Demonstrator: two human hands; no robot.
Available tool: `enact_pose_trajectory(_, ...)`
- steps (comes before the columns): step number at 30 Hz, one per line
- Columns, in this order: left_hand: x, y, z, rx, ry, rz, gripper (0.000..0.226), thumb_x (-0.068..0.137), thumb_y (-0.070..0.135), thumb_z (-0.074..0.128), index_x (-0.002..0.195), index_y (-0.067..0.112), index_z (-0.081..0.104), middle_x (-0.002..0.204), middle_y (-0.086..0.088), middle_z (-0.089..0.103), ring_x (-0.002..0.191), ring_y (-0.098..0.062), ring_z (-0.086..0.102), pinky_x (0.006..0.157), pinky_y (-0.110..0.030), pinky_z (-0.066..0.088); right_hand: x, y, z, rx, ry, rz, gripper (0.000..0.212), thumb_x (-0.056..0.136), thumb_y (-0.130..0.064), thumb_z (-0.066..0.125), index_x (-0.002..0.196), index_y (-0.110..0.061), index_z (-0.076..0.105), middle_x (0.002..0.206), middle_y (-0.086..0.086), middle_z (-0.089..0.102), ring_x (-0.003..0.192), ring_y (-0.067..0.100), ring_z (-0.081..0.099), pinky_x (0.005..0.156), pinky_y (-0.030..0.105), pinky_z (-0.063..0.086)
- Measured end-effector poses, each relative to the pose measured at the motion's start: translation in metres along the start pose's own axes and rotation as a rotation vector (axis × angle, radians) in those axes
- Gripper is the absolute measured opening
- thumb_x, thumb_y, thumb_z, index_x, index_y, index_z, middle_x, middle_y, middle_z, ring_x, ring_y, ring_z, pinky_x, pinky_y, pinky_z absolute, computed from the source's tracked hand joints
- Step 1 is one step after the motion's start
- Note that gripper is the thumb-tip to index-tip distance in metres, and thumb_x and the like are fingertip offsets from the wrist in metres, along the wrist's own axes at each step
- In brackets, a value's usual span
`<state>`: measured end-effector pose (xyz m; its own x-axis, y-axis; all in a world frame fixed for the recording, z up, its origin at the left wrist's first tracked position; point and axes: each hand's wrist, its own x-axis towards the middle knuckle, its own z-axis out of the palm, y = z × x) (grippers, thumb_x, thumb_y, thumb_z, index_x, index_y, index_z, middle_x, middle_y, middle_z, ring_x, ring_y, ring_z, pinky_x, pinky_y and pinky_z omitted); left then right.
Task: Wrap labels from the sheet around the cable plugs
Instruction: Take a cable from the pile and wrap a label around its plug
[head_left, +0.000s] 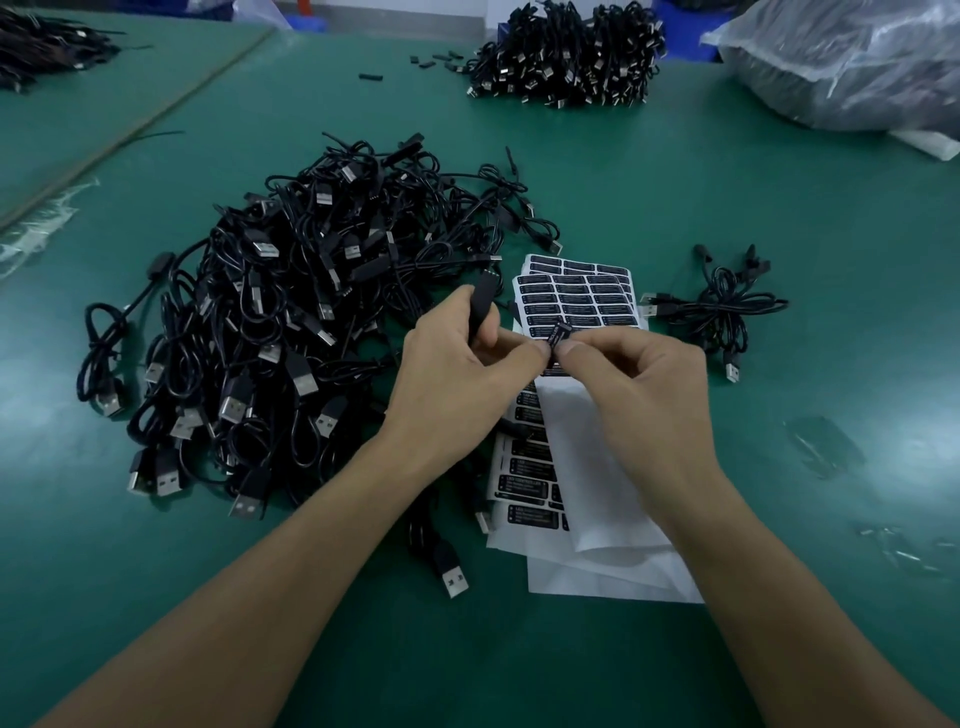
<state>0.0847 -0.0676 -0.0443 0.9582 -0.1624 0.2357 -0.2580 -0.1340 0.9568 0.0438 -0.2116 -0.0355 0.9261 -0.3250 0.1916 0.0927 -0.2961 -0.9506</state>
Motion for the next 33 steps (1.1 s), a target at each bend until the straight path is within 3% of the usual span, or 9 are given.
enact_pose_trajectory(4, -0.0004, 0.0006, 0.0003, -0.010, -0.028, 0.001, 0.036, 0.075, 0.015, 0.071, 0.076, 0.020, 0.036, 0.075, -0.004, 0.075, 0.078, -0.042, 0.067, 0.073, -0.052, 0.057, 0.0006, 0.0006, -0.0009, 0.047, -0.013, 0.031, 0.014, 0.086, -0.015, 0.072, 0.075, -0.022, 0.078, 0.075, 0.000, 0.075, 0.080, 0.032, 0.069, 0.074, 0.040, 0.057)
enact_pose_trajectory(8, -0.0007, 0.0005, -0.0005, -0.014, -0.038, 0.013, 0.037, 0.075, 0.014, 0.071, 0.076, 0.020, 0.035, 0.075, -0.004, 0.075, 0.079, -0.041, 0.067, 0.075, -0.055, 0.057, 0.0004, 0.0006, -0.0022, 0.015, -0.014, 0.014, 0.010, 0.086, -0.017, 0.073, 0.079, -0.022, 0.079, 0.075, -0.003, 0.076, 0.080, 0.029, 0.071, 0.077, 0.044, 0.060)
enact_pose_trajectory(13, 0.0001, -0.0031, 0.0001, -0.028, -0.020, -0.002, 0.031, 0.082, 0.022, 0.070, 0.076, 0.016, 0.040, 0.069, -0.002, 0.071, 0.073, -0.032, 0.071, 0.070, -0.048, 0.058, 0.0015, 0.0020, -0.0044, 0.009, -0.006, -0.019, 0.011, 0.086, -0.016, 0.074, 0.079, -0.024, 0.078, 0.071, -0.007, 0.074, 0.065, 0.009, 0.065, 0.063, 0.022, 0.053)
enact_pose_trajectory(16, 0.0002, -0.0014, 0.0007, -0.070, -0.035, -0.048, 0.027, 0.093, 0.034, 0.049, 0.079, 0.011, 0.052, 0.079, -0.006, 0.073, 0.071, -0.018, 0.073, 0.062, -0.030, 0.052, 0.0021, 0.0022, -0.0044, 0.025, 0.018, -0.043, 0.014, 0.088, -0.016, 0.073, 0.076, -0.024, 0.076, 0.065, -0.009, 0.070, 0.056, 0.001, 0.053, 0.055, 0.015, 0.045)
enact_pose_trajectory(19, 0.0003, 0.0005, -0.0012, -0.117, -0.059, -0.084, 0.029, 0.092, 0.030, 0.036, 0.073, 0.014, 0.051, 0.082, -0.010, 0.073, 0.067, -0.018, 0.066, 0.059, -0.029, 0.052, 0.0028, 0.0008, -0.0051, 0.086, 0.048, -0.058, 0.017, 0.090, -0.016, 0.072, 0.076, -0.025, 0.074, 0.063, -0.014, 0.066, 0.057, -0.002, 0.051, 0.058, 0.012, 0.045)
enact_pose_trajectory(23, -0.0009, -0.0005, -0.0020, 0.030, -0.140, 0.022, 0.035, 0.105, 0.027, 0.040, 0.085, 0.014, 0.066, 0.081, -0.005, 0.063, 0.070, -0.012, 0.062, 0.063, -0.024, 0.052, 0.0024, -0.0035, -0.0060, 0.252, -0.005, -0.051, 0.022, 0.091, -0.011, 0.069, 0.078, -0.027, 0.074, 0.069, -0.013, 0.067, 0.065, 0.002, 0.055, 0.064, 0.015, 0.047)
enact_pose_trajectory(26, -0.0005, -0.0023, -0.0033, 0.144, -0.177, 0.099, 0.030, 0.106, 0.020, 0.051, 0.085, 0.007, 0.067, 0.079, -0.018, 0.062, 0.075, -0.004, 0.058, 0.065, -0.012, 0.047, 0.0023, -0.0048, -0.0062, 0.318, -0.061, -0.028, 0.021, 0.091, -0.009, 0.069, 0.080, -0.026, 0.075, 0.074, -0.010, 0.070, 0.071, 0.005, 0.059, 0.067, 0.016, 0.049)
enact_pose_trajectory(29, 0.0013, -0.0032, -0.0039, 0.023, -0.175, 0.091, 0.012, 0.100, 0.016, 0.062, 0.096, 0.016, 0.074, 0.072, -0.009, 0.066, 0.064, -0.014, 0.065, 0.065, -0.022, 0.053, 0.0024, -0.0045, -0.0069, 0.305, -0.055, -0.020, 0.019, 0.090, -0.009, 0.070, 0.081, -0.025, 0.076, 0.075, -0.009, 0.072, 0.072, 0.005, 0.061, 0.066, 0.015, 0.050)
enact_pose_trajectory(33, 0.0015, -0.0043, -0.0031, -0.076, -0.165, 0.041, 0.012, 0.095, 0.012, 0.069, 0.099, 0.022, 0.073, 0.071, 0.001, 0.070, 0.062, -0.016, 0.069, 0.063, -0.027, 0.057, 0.0031, -0.0033, -0.0069, 0.263, -0.041, 0.004, 0.016, 0.089, -0.010, 0.072, 0.081, -0.022, 0.076, 0.074, -0.007, 0.073, 0.070, 0.006, 0.062, 0.064, 0.016, 0.049)
